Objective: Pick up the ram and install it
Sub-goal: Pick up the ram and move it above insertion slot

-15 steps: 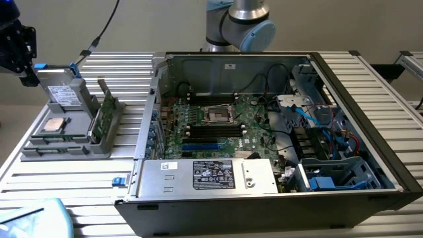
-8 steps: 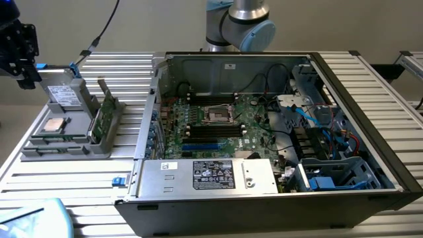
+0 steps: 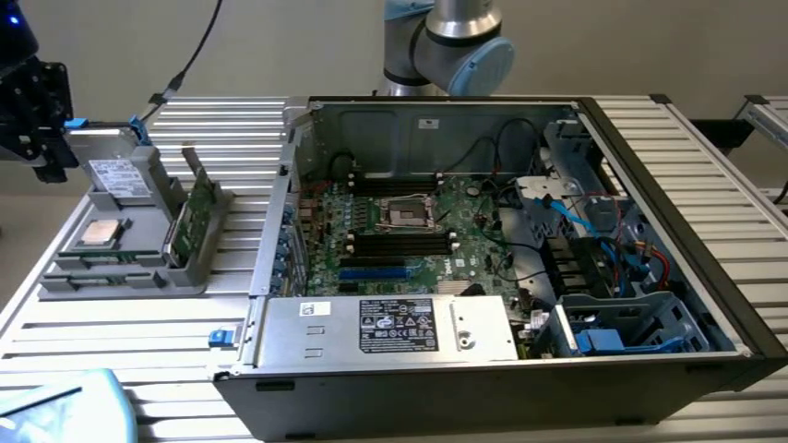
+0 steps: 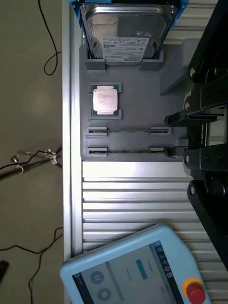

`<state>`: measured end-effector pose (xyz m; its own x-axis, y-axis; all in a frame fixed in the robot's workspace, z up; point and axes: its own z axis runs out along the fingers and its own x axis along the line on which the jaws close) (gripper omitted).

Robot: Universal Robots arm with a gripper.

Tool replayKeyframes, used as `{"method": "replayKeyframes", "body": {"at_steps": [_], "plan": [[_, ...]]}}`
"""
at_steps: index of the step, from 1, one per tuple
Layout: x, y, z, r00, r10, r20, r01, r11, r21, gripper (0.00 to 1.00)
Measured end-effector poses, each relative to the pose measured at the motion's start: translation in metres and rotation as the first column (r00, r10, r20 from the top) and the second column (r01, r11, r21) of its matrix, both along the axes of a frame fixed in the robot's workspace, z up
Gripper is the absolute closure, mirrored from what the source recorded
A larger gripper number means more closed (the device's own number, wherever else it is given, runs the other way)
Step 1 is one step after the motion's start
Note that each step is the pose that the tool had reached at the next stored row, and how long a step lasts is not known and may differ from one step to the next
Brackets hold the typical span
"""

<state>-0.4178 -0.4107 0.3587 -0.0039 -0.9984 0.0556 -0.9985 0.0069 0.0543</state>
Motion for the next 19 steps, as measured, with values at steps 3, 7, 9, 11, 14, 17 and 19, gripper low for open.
{"method": "replayKeyframes", "body": {"at_steps": [3, 7, 9, 11, 14, 17, 19], "plan": [[-0.001, -0.0080, -0.0053, 1.0000, 0.002, -0.0001, -0.002, 1.0000, 0.0019, 0.69], [-0.002, -0.0181, -0.0126, 1.0000, 0.005, 0.0000, -0.005, 1.0000, 0.0050, 0.69], [-0.003, -0.0218, -0.0162, 1.0000, 0.007, 0.0000, -0.007, 1.0000, 0.0060, 0.69], [-0.003, -0.0246, -0.0199, 1.0000, 0.009, 0.0000, -0.009, 0.9999, 0.0070, 0.69], [-0.004, -0.0273, -0.0253, 0.9999, 0.013, 0.0001, -0.013, 0.9999, 0.0095, 0.69], [-0.005, -0.0295, -0.0307, 0.9999, 0.017, 0.0000, -0.017, 0.9998, 0.0139, 0.69], [-0.006, -0.0305, -0.0343, 0.9998, 0.018, 0.0002, -0.018, 0.9997, 0.0184, 0.69]]}}
